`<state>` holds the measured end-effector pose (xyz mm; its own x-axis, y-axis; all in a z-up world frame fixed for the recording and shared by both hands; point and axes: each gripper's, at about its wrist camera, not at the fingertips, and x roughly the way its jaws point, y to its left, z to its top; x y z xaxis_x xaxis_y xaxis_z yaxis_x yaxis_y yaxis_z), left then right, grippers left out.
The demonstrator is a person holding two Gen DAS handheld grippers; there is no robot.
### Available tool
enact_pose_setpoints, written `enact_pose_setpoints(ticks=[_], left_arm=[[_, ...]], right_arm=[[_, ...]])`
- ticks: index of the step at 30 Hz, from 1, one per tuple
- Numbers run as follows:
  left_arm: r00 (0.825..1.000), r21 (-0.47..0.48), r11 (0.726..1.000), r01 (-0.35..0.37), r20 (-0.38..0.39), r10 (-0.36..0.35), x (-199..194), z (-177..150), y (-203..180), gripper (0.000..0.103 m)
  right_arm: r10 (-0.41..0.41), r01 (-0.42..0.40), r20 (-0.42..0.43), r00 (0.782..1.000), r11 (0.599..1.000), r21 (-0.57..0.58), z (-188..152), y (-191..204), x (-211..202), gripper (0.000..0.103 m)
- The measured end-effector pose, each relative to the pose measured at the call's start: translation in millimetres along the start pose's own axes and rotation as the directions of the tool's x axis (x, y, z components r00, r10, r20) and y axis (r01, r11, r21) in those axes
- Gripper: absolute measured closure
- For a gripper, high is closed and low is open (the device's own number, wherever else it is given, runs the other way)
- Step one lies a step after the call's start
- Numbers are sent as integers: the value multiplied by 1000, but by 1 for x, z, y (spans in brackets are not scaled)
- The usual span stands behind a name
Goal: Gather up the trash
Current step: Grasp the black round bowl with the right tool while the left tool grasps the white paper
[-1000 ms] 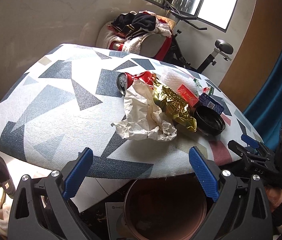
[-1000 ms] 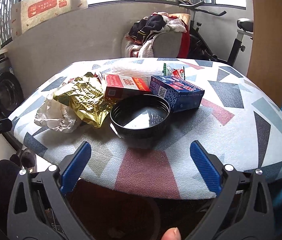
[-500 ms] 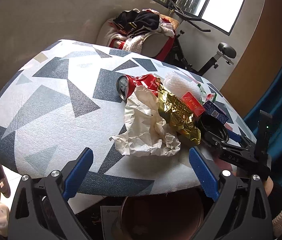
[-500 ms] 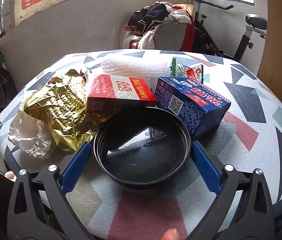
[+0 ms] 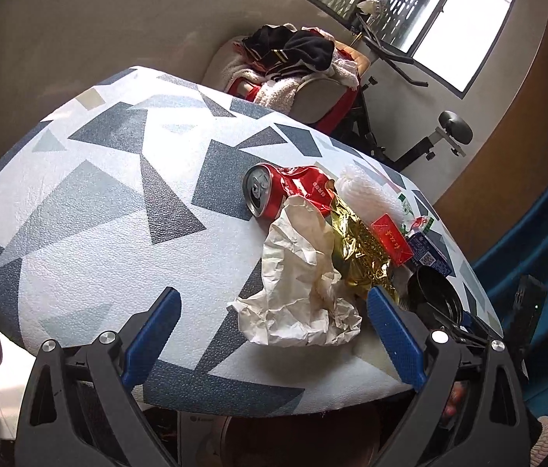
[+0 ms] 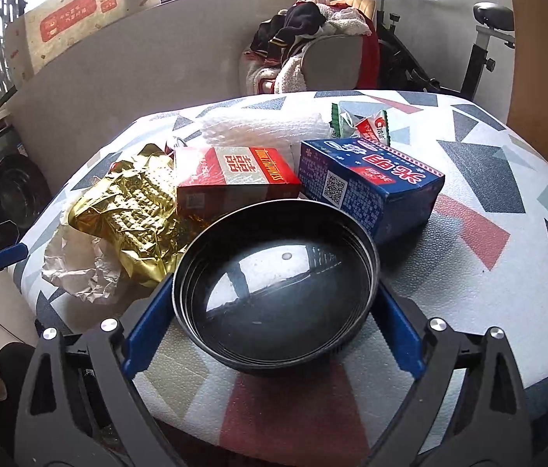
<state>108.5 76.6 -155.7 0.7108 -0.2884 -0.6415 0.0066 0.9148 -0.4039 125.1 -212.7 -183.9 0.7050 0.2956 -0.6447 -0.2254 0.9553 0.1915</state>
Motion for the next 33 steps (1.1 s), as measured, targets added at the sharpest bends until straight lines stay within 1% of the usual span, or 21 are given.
enact_pose_setpoints(ticks=[3, 5, 6, 8, 11, 13, 15, 18, 19, 20, 22, 23, 25, 26, 28, 30, 33], left_arm=[[1000, -84, 996, 28, -10, -29, 7, 5, 9, 10], [998, -141, 989, 51, -15, -54, 14, 8, 15, 18], [998, -156, 986, 54, -19, -58, 17, 9, 16, 19], [998, -159, 986, 52, -25, -56, 24, 10, 15, 26], [997, -136, 990, 49, -51, -56, 35, 8, 9, 30], [996, -129, 990, 48, -66, -57, 41, 6, 5, 30], [995, -150, 987, 49, -79, -62, 45, 4, 6, 30], [993, -205, 977, 63, -83, -82, 49, 1, 12, 32], [993, -209, 975, 69, -83, -88, 50, 1, 12, 41], [993, -202, 977, 65, -89, -84, 51, 2, 12, 56], [995, -181, 982, 52, -80, -67, 47, 4, 9, 68], [995, -174, 983, 57, -66, -69, 44, 7, 8, 71], [998, -138, 989, 43, -43, -50, 35, 14, 4, 73], [999, -114, 993, 34, -26, -37, 29, 19, 2, 78], [1000, -54, 999, -2, 13, 3, 18, 29, -3, 79], [998, 0, 999, -44, 55, 44, 5, 39, -6, 82], [990, 53, 993, -107, 100, 102, -10, 51, -5, 83]], right_arm=[[1, -1, 37, 999, 1000, 2, -3, -1, -13, 10], [2, -3, 44, 999, 1000, 15, -4, -3, -18, 10], [3, -4, 48, 999, 1000, 22, -4, -4, -21, 10], [2, -4, 58, 998, 999, 34, -4, -6, -25, 10], [-1, -1, 67, 998, 999, 33, -4, -6, -29, 10], [-7, 6, 73, 997, 1000, 20, -4, -5, -31, 10], [-6, 5, 76, 997, 1000, 14, -3, -3, -32, 10], [-1, 0, 79, 997, 1000, 16, -4, -3, -34, 10], [0, -2, 80, 997, 1000, 16, -4, -2, -34, 10], [2, -3, 80, 997, 1000, 16, -3, -2, -35, 10], [5, -6, 82, 997, 1000, 9, -3, -1, -36, 10], [6, -6, 84, 996, 1000, 2, -3, 0, -37, 10], [5, -4, 89, 996, 1000, -11, -3, 3, -38, 10], [5, -4, 90, 996, 1000, -14, -2, 3, -39, 10], [6, -4, 94, 996, 1000, -11, -2, 3, -40, 10], [4, -4, 95, 995, 1000, -4, -2, 2, -40, 10], [4, -3, 91, 996, 1000, -1, -3, 0, -39, 10]])
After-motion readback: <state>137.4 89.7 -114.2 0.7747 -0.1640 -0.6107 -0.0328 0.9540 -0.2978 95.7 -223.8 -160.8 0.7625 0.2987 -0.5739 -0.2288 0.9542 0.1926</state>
